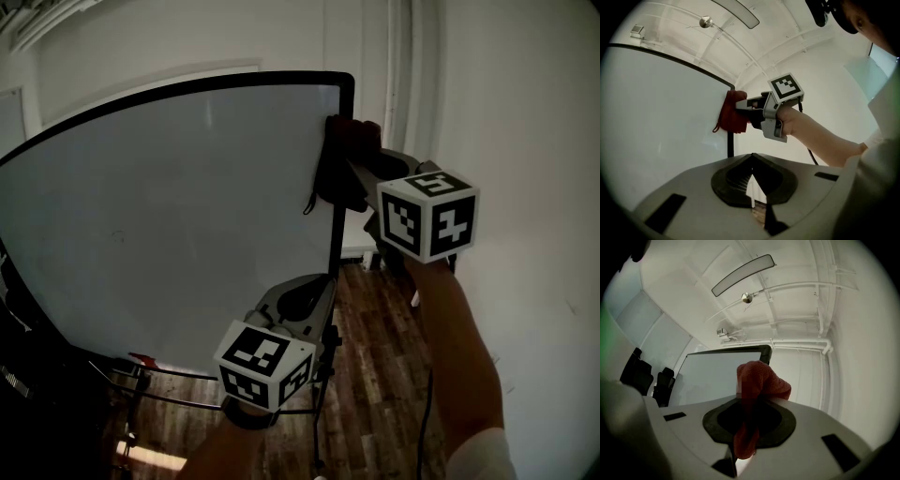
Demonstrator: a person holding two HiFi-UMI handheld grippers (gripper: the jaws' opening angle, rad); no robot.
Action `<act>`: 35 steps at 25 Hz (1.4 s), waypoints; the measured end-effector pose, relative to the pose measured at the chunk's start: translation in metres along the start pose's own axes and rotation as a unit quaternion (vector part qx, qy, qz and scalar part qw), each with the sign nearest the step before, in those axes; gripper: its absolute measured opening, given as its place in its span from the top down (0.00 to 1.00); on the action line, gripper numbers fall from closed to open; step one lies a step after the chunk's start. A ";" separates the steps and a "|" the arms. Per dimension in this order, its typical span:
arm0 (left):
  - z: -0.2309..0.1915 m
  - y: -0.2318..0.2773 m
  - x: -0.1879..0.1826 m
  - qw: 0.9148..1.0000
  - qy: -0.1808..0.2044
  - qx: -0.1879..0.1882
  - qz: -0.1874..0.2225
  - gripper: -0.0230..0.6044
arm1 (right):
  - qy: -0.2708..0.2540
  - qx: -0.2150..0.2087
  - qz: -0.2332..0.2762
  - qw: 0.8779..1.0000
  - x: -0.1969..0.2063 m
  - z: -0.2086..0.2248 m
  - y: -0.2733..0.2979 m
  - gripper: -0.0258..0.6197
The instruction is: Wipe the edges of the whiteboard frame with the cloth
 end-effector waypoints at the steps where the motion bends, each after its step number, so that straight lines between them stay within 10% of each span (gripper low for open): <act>1: -0.003 0.003 -0.002 1.000 -0.001 0.000 -0.002 0.95 | 0.002 0.000 -0.002 1.000 0.002 0.002 0.003 0.89; 22: -0.013 -0.022 0.094 0.998 -0.034 -0.005 -0.056 0.95 | 0.101 -0.003 -0.104 0.989 0.210 -0.032 -0.025 0.89; 35: 0.002 -0.034 0.115 0.999 -0.031 0.007 -0.042 0.95 | 0.096 0.034 -0.043 0.994 0.196 -0.042 -0.038 0.89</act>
Point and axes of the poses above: the fingertips, and each gripper's own axes: y forward along the fingers, z to its right, x out of its underside, the point moved 4 cm from there along -y, backward along the fingers, and after that the axes turned 7 degrees about y, right-handed, at the moved point
